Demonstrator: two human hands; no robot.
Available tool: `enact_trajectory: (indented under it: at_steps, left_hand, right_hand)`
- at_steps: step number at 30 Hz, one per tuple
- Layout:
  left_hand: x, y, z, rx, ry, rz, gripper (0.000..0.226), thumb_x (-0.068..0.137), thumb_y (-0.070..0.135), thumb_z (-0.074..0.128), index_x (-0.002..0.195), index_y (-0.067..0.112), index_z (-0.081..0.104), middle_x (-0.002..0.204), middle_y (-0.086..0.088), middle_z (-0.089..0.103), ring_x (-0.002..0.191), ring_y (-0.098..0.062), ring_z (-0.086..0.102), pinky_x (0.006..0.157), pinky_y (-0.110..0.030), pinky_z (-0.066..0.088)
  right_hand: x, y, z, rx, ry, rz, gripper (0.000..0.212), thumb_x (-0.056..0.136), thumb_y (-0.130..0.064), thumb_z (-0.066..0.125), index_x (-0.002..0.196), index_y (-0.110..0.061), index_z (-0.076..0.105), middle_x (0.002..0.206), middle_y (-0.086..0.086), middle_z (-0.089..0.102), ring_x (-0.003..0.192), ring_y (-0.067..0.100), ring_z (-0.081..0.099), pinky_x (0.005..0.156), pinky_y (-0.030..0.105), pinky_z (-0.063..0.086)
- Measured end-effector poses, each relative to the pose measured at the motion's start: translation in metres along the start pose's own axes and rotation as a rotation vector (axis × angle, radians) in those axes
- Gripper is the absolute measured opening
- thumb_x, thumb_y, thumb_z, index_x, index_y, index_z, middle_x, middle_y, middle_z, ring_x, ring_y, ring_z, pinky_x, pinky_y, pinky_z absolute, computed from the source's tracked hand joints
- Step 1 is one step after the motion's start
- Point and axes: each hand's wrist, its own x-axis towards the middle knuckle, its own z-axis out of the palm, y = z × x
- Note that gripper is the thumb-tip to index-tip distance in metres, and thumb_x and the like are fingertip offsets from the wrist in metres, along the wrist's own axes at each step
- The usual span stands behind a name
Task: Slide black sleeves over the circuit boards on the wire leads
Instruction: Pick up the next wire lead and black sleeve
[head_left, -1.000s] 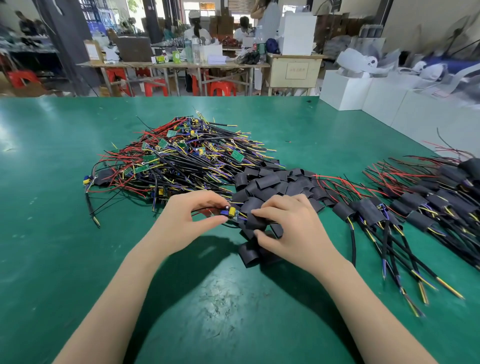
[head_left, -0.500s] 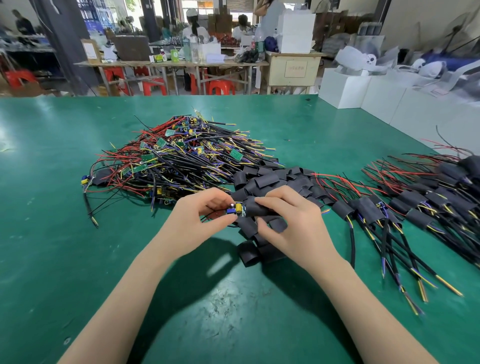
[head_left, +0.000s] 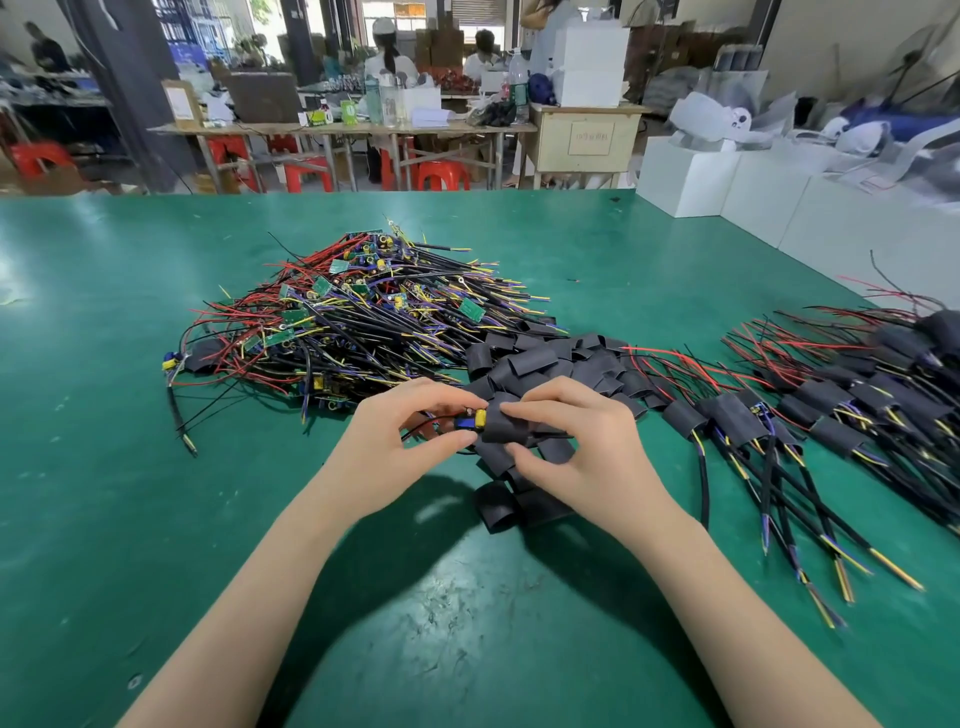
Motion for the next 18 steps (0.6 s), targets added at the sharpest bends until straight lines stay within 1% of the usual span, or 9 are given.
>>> enact_trajectory:
  at_steps: [2,3,6,7,9,12,14,18]
  left_hand:
    - [0.0003,-0.0002,0.0022,-0.062,0.013,-0.046,0.026,0.081,0.002,0.074,0.105,0.011,0.070,0.097,-0.002,0.072,0.089,-0.017,0.069,0.079,-0.027,0.053]
    - [0.0003,-0.0001,0.0036,-0.093,0.021,-0.066,0.026,0.080,0.000,0.075,0.103,0.009,0.070,0.095,-0.004,0.073,0.088,-0.018,0.069,0.080,-0.026,0.054]
    - [-0.0004,0.0011,0.0073,-0.153,0.040,-0.109,0.023,0.076,-0.002,0.078,0.097,0.003,0.071,0.090,-0.007,0.075,0.083,-0.016,0.072,0.077,-0.017,0.052]
    - [-0.0003,0.0018,0.0077,-0.160,0.035,-0.119,0.022,0.076,-0.001,0.078,0.097,0.002,0.071,0.090,-0.009,0.075,0.084,-0.017,0.072,0.077,-0.017,0.052]
    - [0.0005,0.0029,0.0056,-0.155,0.003,-0.130,0.021,0.077,-0.002,0.076,0.097,0.002,0.072,0.091,-0.010,0.075,0.085,-0.018,0.072,0.079,-0.019,0.053]
    - [0.0012,0.0049,0.0003,-0.186,-0.026,-0.130,0.019,0.079,-0.008,0.072,0.096,0.001,0.072,0.093,-0.009,0.076,0.084,-0.012,0.071,0.079,-0.015,0.051]
    - [0.0010,0.0050,-0.0009,-0.180,-0.015,-0.117,0.017,0.079,-0.009,0.071,0.093,0.000,0.073,0.091,-0.006,0.076,0.083,-0.010,0.070,0.079,-0.017,0.052]
    - [0.0000,0.0026,0.0019,-0.190,-0.003,-0.151,0.017,0.078,-0.008,0.073,0.089,0.004,0.072,0.090,-0.004,0.076,0.083,-0.013,0.072,0.078,-0.018,0.053]
  right_hand:
    - [0.0000,-0.0017,0.0002,0.006,-0.004,-0.005,0.030,0.072,-0.009,0.076,0.102,-0.010,0.074,0.092,0.002,0.065,0.079,0.014,0.061,0.073,0.028,0.050]
    - [0.0002,-0.0028,0.0000,0.002,-0.007,-0.011,0.030,0.072,-0.010,0.076,0.102,-0.010,0.074,0.093,0.002,0.065,0.080,0.015,0.062,0.074,0.029,0.051]
    - [0.0003,-0.0055,-0.0017,-0.028,-0.030,-0.043,0.028,0.075,-0.016,0.072,0.102,-0.008,0.073,0.095,0.004,0.065,0.085,0.019,0.062,0.076,0.034,0.052]
    - [0.0001,-0.0057,-0.0023,-0.040,-0.041,-0.049,0.028,0.075,-0.017,0.071,0.101,-0.007,0.073,0.096,0.005,0.065,0.085,0.021,0.062,0.077,0.036,0.052]
    - [-0.0004,-0.0046,-0.0033,-0.074,-0.056,-0.041,0.028,0.075,-0.016,0.073,0.101,-0.007,0.073,0.097,0.005,0.065,0.086,0.023,0.062,0.077,0.038,0.052]
    - [-0.0005,-0.0022,-0.0042,-0.132,-0.053,0.000,0.031,0.071,-0.013,0.079,0.101,-0.009,0.074,0.095,0.004,0.065,0.086,0.022,0.062,0.078,0.041,0.051]
    - [-0.0009,-0.0018,-0.0043,-0.136,-0.048,0.016,0.031,0.070,-0.014,0.080,0.100,-0.010,0.074,0.093,0.003,0.065,0.085,0.021,0.062,0.076,0.041,0.051]
    - [-0.0019,-0.0024,-0.0026,-0.104,-0.091,0.022,0.031,0.072,-0.013,0.077,0.103,-0.010,0.073,0.096,0.003,0.064,0.085,0.023,0.061,0.078,0.038,0.051]
